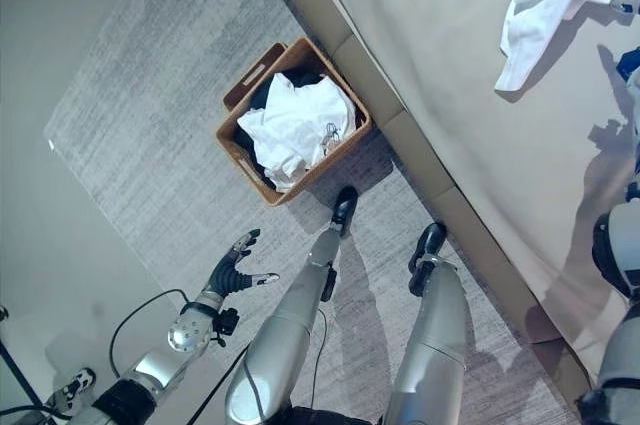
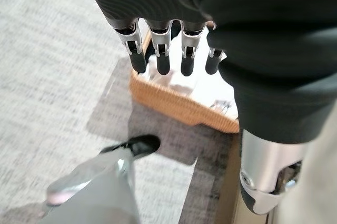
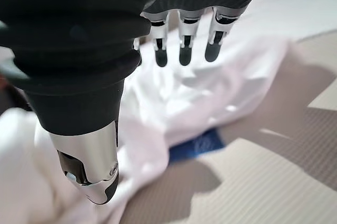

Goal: Pick up clothes into the bucket

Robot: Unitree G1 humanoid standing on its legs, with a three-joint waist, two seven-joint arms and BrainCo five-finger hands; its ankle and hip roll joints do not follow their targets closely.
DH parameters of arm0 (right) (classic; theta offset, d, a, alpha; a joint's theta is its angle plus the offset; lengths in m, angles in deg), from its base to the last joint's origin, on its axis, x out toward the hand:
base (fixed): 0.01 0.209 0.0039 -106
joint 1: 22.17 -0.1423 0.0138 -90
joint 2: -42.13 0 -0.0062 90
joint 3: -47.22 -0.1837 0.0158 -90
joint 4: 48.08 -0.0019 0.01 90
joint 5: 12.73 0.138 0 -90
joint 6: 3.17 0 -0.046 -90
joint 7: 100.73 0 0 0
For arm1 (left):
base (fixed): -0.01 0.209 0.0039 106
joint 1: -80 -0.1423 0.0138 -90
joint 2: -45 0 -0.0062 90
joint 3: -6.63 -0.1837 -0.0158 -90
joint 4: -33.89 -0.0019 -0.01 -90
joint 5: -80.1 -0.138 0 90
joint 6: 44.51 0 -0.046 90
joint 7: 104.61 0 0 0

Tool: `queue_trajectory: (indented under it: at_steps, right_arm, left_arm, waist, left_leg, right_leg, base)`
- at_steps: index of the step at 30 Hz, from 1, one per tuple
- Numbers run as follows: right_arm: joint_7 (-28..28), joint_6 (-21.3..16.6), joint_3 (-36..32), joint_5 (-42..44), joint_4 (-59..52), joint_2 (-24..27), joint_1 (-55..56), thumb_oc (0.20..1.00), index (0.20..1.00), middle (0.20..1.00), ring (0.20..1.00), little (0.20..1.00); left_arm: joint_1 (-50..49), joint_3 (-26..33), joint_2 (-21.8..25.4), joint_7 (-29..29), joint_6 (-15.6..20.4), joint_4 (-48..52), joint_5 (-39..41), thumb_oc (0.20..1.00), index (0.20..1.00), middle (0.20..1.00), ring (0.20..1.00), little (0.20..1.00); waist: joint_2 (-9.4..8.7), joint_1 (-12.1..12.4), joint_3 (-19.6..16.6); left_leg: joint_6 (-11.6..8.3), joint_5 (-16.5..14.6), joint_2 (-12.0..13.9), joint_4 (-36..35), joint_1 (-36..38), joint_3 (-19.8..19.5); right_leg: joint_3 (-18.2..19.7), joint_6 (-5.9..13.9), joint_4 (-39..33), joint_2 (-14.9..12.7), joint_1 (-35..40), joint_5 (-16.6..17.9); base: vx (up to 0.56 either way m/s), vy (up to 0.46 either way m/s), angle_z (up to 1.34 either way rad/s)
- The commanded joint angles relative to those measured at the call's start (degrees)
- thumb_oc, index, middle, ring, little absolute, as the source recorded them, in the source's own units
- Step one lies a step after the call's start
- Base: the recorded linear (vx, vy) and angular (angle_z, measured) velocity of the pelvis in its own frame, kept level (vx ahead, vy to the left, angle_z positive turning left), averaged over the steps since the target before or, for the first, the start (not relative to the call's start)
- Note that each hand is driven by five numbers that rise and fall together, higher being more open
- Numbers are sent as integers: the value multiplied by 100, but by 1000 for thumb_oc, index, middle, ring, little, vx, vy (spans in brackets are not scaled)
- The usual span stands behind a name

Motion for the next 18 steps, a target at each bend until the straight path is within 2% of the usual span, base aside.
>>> queue_trajectory:
  at_steps: [1,6,10,11,12,13,14,15,18]
  right_arm:
    - [231,-9,590,-7,-32,433,-458,1000,1000,1000,1000,1000]
    - [360,30,559,-68,133,402,-415,1000,1000,1000,1000,1000]
    - [397,-109,556,78,-174,323,-318,1000,1000,1000,1000,1000]
    - [481,-227,500,279,-380,299,-249,925,925,925,925,925]
    - [506,-282,397,475,-520,306,-148,464,464,464,464,464]
    - [522,-332,357,612,-603,295,-133,410,410,410,410,410]
    - [539,-372,360,663,-683,282,-114,225,225,225,225,225]
    - [572,-412,329,742,-728,267,-76,200,200,200,200,200]
    - [667,-493,337,884,-847,208,5,200,200,200,200,200]
  left_arm:
    - [-169,7,149,-38,187,241,323,1000,1000,1000,1000,1000]
    - [-285,133,144,30,198,356,454,1000,1000,1000,1000,1000]
    - [-296,201,130,39,184,364,437,1000,1000,1000,1000,1000]
    - [-287,208,125,23,202,376,448,1000,1000,1000,1000,1000]
    - [-285,212,113,8,206,382,464,1000,1000,1000,1000,1000]
    - [-276,209,110,6,214,363,484,1000,1000,1000,1000,1000]
    - [-256,186,114,-19,214,364,488,1000,1000,1000,1000,1000]
    - [-244,150,121,-33,228,355,482,1000,1000,1000,1000,1000]
    - [-170,109,147,-64,241,326,488,1000,1000,1000,1000,1000]
  waist:
    - [158,-3,-71]
    - [274,109,-71]
    - [272,162,-71]
    - [266,168,-71]
    - [248,181,-71]
    - [231,188,-71]
    - [212,194,-71]
    - [196,195,-71]
    - [118,168,-71]
  left_leg:
    - [292,-590,-49,328,29,-96]
    - [286,-517,-106,385,-260,-196]
    - [288,-490,-103,391,-416,-233]
    - [291,-487,-107,406,-457,-249]
    - [290,-489,-115,420,-481,-261]
    - [290,-486,-110,427,-499,-271]
    - [289,-490,-115,437,-511,-286]
    - [285,-490,-117,443,-519,-291]
    - [282,-497,-101,455,-524,-291]
  right_leg:
    - [236,381,-326,107,18,182]
    - [149,371,-151,32,-241,110]
    - [103,368,-80,13,-422,84]
    - [110,368,-49,24,-467,75]
    - [97,366,-45,19,-481,66]
    - [82,369,-34,13,-493,63]
    - [78,368,-45,10,-501,62]
    - [64,368,-50,11,-505,65]
    - [67,370,-113,35,-477,100]
  base:
    - [-18,-50,9]
    - [-17,-42,11]
    - [-3,-32,12]
    - [-6,-33,4]
    - [-5,-41,4]
    - [-5,-48,2]
    - [-3,-33,1]
    - [0,0,0]
    - [0,0,0]
